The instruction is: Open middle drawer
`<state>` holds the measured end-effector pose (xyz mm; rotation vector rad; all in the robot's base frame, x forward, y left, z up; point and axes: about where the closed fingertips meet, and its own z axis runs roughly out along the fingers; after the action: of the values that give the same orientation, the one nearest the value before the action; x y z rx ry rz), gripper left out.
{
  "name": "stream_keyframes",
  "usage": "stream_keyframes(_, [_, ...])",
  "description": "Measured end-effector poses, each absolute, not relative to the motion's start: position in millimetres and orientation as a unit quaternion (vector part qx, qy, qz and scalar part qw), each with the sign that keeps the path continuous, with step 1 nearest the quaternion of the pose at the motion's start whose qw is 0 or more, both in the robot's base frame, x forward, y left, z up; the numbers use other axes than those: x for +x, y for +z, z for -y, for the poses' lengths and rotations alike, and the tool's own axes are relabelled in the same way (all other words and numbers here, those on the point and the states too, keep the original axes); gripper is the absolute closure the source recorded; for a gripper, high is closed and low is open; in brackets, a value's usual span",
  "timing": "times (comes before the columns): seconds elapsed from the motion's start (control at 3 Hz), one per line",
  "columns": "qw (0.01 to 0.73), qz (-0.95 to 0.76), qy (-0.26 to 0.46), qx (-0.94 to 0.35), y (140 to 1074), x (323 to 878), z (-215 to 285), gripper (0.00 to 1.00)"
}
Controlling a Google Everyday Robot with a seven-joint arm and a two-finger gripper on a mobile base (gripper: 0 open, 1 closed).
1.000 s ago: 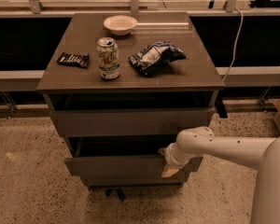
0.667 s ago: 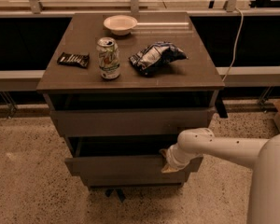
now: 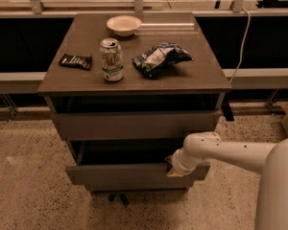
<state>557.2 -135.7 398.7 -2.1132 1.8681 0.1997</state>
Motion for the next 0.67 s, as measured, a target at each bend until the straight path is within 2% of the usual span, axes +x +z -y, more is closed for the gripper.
stream_keyframes(0.67, [0.156,-0.653,0.07,-0.738,399.7,557.1,135.7,1.0])
